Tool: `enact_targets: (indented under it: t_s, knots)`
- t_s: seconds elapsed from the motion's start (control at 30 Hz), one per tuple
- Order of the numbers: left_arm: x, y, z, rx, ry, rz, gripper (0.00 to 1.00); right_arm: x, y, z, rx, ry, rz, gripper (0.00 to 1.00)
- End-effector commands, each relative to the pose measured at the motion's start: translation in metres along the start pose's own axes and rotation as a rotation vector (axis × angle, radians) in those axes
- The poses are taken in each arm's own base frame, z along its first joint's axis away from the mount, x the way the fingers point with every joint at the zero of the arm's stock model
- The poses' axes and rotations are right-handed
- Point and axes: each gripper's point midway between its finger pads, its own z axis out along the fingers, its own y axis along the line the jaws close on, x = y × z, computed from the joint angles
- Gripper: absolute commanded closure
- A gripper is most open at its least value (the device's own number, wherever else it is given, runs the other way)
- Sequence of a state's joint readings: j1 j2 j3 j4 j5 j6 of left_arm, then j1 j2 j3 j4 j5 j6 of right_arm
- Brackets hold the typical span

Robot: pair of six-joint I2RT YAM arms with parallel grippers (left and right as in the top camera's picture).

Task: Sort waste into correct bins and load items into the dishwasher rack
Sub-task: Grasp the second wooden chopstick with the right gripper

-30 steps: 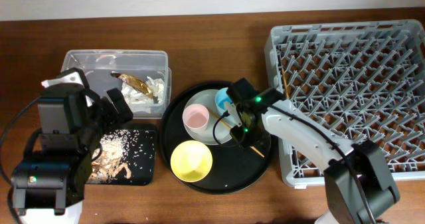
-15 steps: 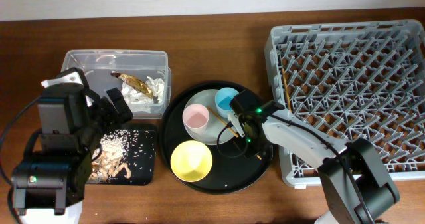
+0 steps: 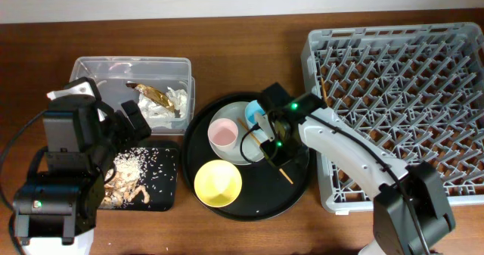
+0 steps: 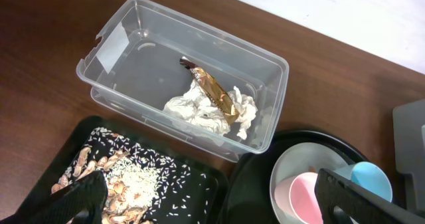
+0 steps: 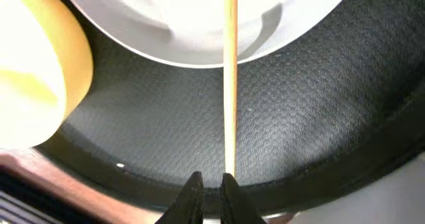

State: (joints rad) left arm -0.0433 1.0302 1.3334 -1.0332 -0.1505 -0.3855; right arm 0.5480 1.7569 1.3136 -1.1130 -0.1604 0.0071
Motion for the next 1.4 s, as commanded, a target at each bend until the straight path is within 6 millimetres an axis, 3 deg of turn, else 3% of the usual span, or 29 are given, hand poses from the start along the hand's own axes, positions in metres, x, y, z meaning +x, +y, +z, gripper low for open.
enact_targets:
  t_s: [0.0,0.1,0.33,0.47,0.57,0.73,0.8,0.9,1.07,1.37]
  knots:
    - [-0.007,0.002,-0.005,-0.011,-0.024,-0.001,0.01,-0.002,0.005,-0.005,-0.012,-0.005,0.004,0.87]
    - [-0.007,0.002,-0.005,-0.011,-0.024,-0.001,0.01,0.002,0.005,0.0,-0.012,0.008,0.007,0.72]
    - [-0.007,0.002,-0.005,-0.011,-0.024,-0.001,0.01,0.01,-0.001,0.035,-0.011,-0.002,0.004,0.69]
    - [-0.007,0.002,-0.005,-0.011,-0.024,-0.001,0.01,0.015,-0.019,0.056,0.069,-0.016,-0.001,0.64]
    - [-0.007,0.002,-0.005,-0.011,-0.024,-0.001,0.01,0.015,-0.02,0.063,0.073,-0.032,-0.002,0.65]
    - [-0.007,0.002,-0.005,-0.011,-0.024,-0.001,0.01,0.016,-0.013,0.064,0.028,-0.03,-0.003,0.81]
    - [-0.007,0.002,-0.005,-0.011,-0.024,-0.001,0.01,0.015,-0.013,0.063,0.029,-0.031,-0.003,0.82]
    - [-0.007,0.002,-0.005,-0.011,-0.024,-0.001,0.01,0.01,-0.012,0.059,0.028,-0.043,0.015,0.92]
    - [-0.007,0.002,-0.005,-0.011,-0.024,-0.001,0.01,0.003,-0.006,0.044,0.007,-0.053,0.039,0.96]
    - [-0.007,0.002,-0.005,-0.011,-0.024,-0.001,0.01,-0.016,0.018,-0.018,-0.079,-0.104,0.026,0.96]
